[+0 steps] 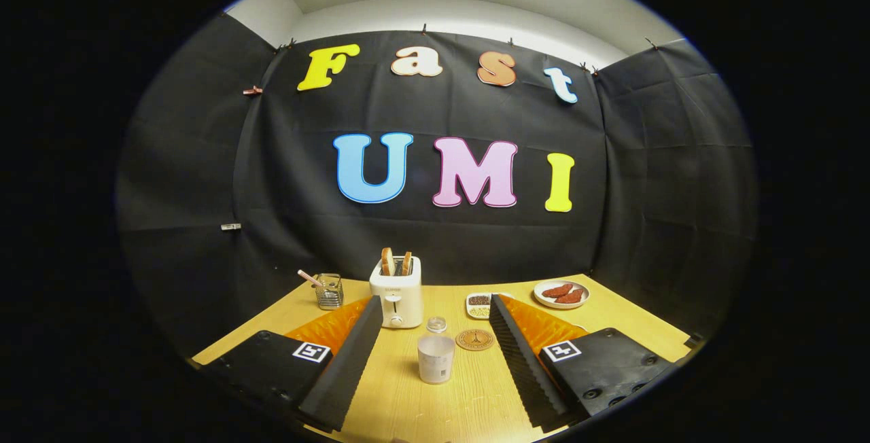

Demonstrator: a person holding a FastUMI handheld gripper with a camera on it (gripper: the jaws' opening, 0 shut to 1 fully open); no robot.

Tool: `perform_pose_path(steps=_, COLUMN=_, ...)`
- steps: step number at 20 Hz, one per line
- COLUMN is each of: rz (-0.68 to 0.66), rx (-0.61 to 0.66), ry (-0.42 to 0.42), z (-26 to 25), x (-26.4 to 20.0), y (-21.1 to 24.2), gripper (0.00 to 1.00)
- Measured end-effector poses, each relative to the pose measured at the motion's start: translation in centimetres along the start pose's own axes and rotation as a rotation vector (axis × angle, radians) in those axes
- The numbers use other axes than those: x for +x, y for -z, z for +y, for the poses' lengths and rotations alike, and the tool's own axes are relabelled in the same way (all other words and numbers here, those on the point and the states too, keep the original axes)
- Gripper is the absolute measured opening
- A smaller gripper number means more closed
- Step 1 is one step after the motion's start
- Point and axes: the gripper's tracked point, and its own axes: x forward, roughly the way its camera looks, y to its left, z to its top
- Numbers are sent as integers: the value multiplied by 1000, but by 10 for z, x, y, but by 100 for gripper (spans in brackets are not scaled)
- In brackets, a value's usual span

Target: Take the bottle from table, then pour the juice into the cup, finally place the bottle on the coaster

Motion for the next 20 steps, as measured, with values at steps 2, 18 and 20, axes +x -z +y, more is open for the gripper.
perform_pose_path(steps=2, rz=6, rx=-1, ry=-3, z=2, x=1, y=2, gripper=97)
perform_pose_path(steps=18, rz=11, rx=8, ry=32, z=1, x=11, y=6, gripper=97)
perform_pose_path(steps=20, rz=24, rx=3, ry=19, z=4, x=19, y=13, gripper=97)
